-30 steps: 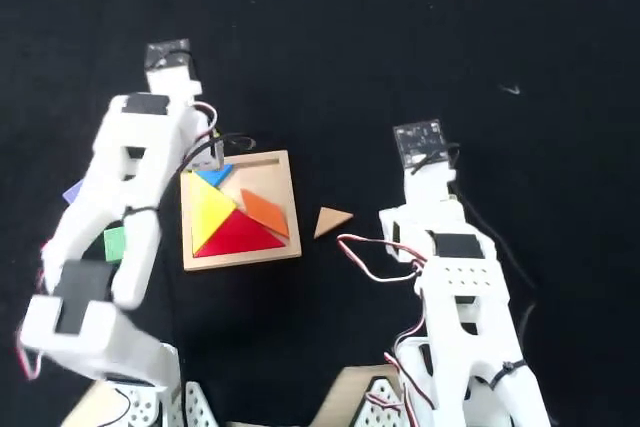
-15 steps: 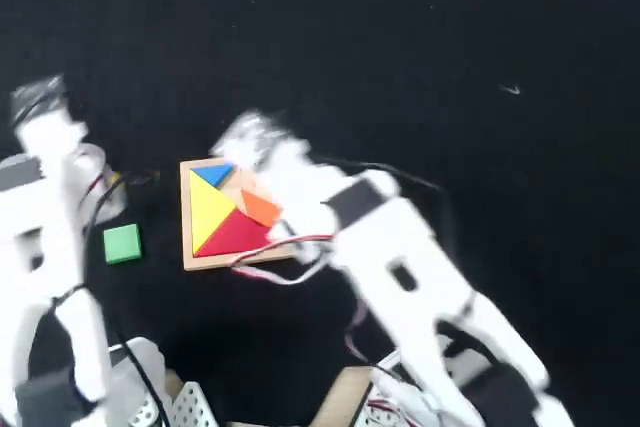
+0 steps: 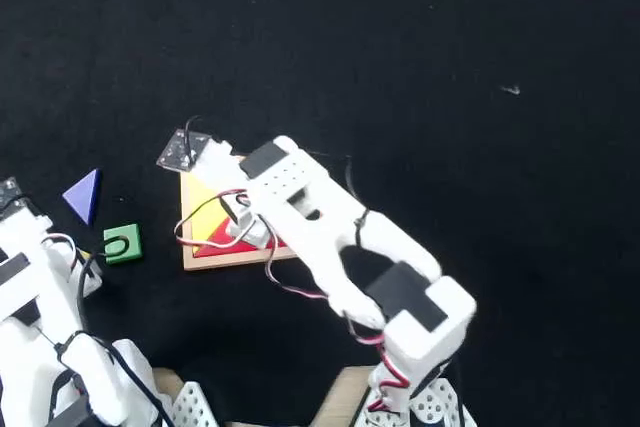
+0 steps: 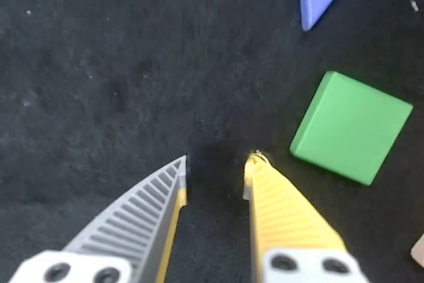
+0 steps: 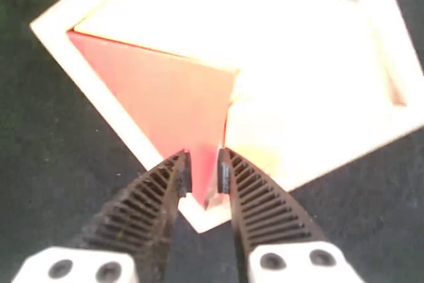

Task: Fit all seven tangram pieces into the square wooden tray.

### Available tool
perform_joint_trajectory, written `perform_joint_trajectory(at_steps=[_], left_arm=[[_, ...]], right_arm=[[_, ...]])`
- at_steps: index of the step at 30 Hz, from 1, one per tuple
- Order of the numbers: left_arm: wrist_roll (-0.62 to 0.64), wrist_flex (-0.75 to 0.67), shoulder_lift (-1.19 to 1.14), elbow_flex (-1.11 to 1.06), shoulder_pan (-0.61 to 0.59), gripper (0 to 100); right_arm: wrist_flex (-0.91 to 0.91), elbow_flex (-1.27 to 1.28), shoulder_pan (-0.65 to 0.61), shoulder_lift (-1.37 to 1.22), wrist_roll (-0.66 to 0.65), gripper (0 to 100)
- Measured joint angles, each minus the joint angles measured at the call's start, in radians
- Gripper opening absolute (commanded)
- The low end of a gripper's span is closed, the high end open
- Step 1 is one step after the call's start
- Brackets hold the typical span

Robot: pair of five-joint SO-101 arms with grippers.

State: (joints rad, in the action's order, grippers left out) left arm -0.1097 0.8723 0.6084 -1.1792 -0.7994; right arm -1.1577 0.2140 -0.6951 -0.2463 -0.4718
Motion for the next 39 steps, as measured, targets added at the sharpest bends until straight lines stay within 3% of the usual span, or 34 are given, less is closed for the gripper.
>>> perform_joint_trajectory(at_steps=[17,39], left_arm=[[0.006,-0.014,0.000,-0.003,-0.002,15],[0.006,-0.014,0.000,-0.003,-0.002,15]], right_arm=[[0.003,-0.173,0.060,-0.169,-0.074,13.8],[-0.005,-0.189,0.058,-0.187,-0.138,14.2]])
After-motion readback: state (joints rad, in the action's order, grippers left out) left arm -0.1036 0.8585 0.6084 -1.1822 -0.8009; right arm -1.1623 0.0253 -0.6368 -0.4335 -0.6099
